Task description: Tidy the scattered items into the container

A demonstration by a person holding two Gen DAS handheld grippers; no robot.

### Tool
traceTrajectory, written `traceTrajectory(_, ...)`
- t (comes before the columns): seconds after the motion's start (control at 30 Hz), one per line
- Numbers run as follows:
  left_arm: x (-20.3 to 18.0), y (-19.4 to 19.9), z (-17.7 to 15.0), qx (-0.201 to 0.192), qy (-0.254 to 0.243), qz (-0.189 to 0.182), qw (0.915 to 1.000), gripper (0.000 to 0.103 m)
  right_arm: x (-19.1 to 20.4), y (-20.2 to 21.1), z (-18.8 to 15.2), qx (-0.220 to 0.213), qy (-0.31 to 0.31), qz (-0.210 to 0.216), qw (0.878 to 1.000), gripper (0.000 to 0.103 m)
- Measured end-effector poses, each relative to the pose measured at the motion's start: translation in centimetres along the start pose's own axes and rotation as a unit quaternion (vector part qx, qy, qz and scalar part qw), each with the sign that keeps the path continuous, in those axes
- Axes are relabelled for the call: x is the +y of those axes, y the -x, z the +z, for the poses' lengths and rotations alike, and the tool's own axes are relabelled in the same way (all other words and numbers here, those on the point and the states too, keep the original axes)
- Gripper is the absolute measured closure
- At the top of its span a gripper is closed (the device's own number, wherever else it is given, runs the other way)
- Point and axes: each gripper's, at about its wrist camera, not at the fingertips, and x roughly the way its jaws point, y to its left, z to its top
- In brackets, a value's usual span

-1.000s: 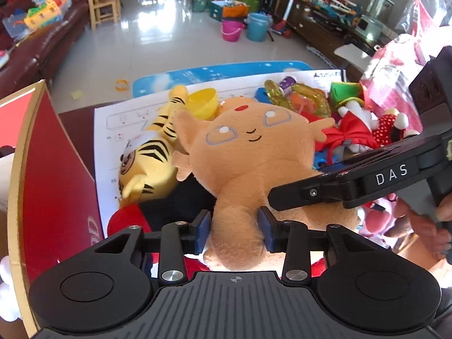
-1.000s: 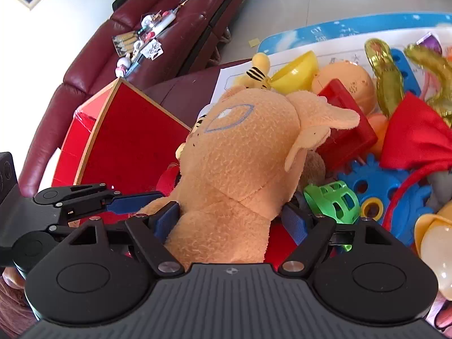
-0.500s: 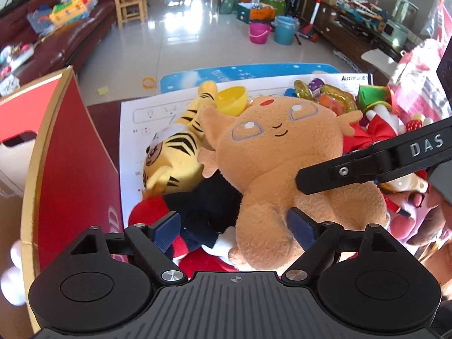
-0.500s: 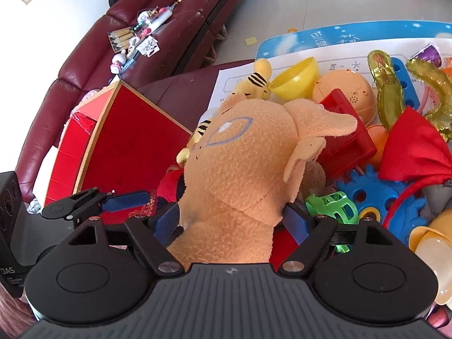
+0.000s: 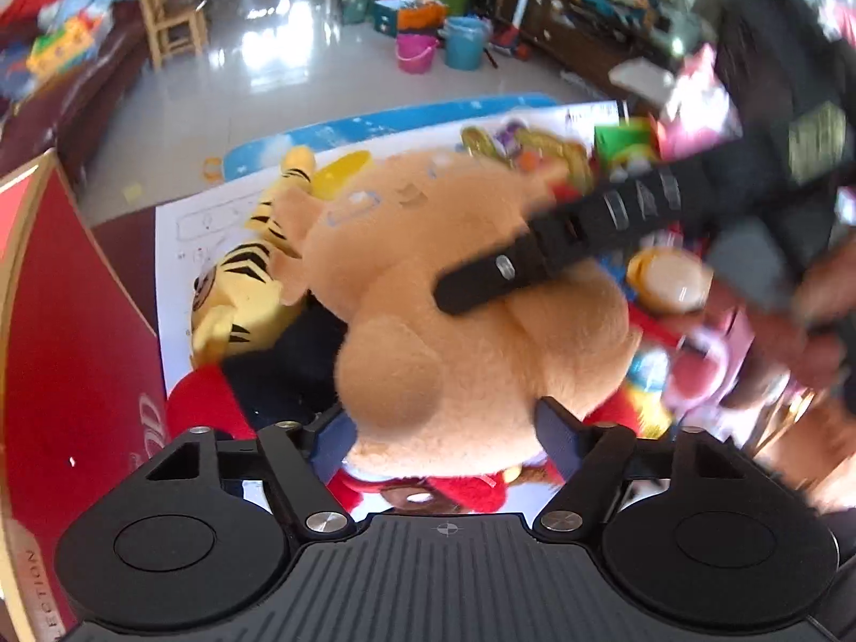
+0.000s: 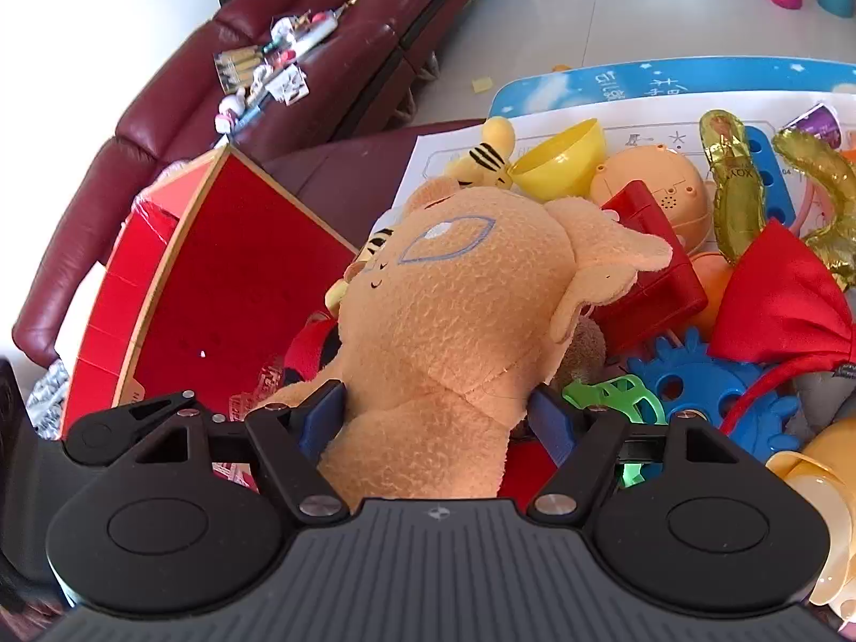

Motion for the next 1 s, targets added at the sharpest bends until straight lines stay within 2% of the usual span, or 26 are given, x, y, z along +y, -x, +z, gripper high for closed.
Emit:
traceTrajectory(0.07, 0.5, 1.0, 0.5, -0.016, 0.003, 0.018, 0.9997, 0.026, -0.2, -0.1, 0.0, 0.001, -0.002, 0.005, 1.0, 0.025)
traceTrajectory(0.2, 1.0, 0.8, 1.4, -0.006, -0.003, 0.038, 0.9992, 0.031, -0.5, -0.4, 0.4, 0.003, -0.008, 0.011, 1.0, 0.025)
traceTrajectory(0.23, 1.0, 0.4, 1.5, 0.002, -0.008, 0.043, 0.9991, 0.036, -0.5, -0.3, 0.3, 0.003, -0.008, 0.012, 1.0, 0.025)
traceTrajectory(0.27, 1.1, 0.1, 1.6, 0.009, -0.011, 0.046, 0.9989, 0.049, -0.6, -0.2, 0.3, 0.005, -0.01, 0.014, 1.0, 0.025)
traceTrajectory(0.3, 1.3, 0.0, 1.8, 0.012, -0.011, 0.04, 0.9991, 0.057, -0.7, 0.0, 0.2, 0.007, -0.011, 0.014, 1.0, 0.025)
traceTrajectory(0.37, 1.3, 0.0, 2.1, 0.013, -0.015, 0.025, 0.9995, 0.067, -0.4, 0.8, -0.1, 0.003, 0.003, 0.01, 1.0, 0.028)
traceTrajectory(0.43, 0.4, -0.1, 2.4, 0.009, -0.042, 0.034, 0.9985, 0.067, 0.0, 1.6, -0.4, 0.0, 0.018, 0.005, 1.0, 0.041)
traceTrajectory(0.5, -0.4, -0.1, 2.4, 0.011, -0.06, 0.036, 0.9975, 0.061, 0.6, 2.3, -0.7, 0.001, 0.035, 0.005, 0.999, 0.048)
traceTrajectory(0.53, -0.7, -0.2, 2.3, 0.013, -0.067, 0.039, 0.9969, 0.06, 0.9, 2.5, -0.8, 0.002, 0.045, 0.008, 0.999, 0.048)
traceTrajectory(0.6, -0.8, -0.2, 2.5, 0.023, -0.073, 0.043, 0.9961, 0.05, 1.0, 2.5, -1.2, 0.008, 0.054, 0.009, 0.998, 0.048)
traceTrajectory(0.7, -0.2, 0.0, 3.3, 0.026, -0.07, 0.057, 0.9956, 0.041, 0.9, 1.9, -1.7, 0.016, 0.06, 0.009, 0.998, 0.054)
traceTrajectory(0.87, -0.5, -0.8, 4.5, 0.058, -0.085, 0.065, 0.9926, 0.046, 1.5, 2.0, -2.7, 0.008, 0.101, 0.001, 0.995, 0.058)
traceTrajectory(0.9, -0.8, -1.0, 4.7, 0.065, -0.09, 0.068, 0.9915, 0.055, 1.5, 2.0, -2.8, 0.007, 0.102, 0.001, 0.995, 0.059)
traceTrajectory(0.97, -1.6, -1.6, 4.9, 0.079, -0.105, 0.067, 0.989, 0.067, 1.3, 1.8, -2.7, 0.005, 0.096, 0.001, 0.995, 0.058)
traceTrajectory(1.0, -2.0, -1.9, 4.9, 0.084, -0.12, 0.078, 0.9862, 0.065, 1.1, 1.7, -2.7, 0.006, 0.087, 0.001, 0.996, 0.058)
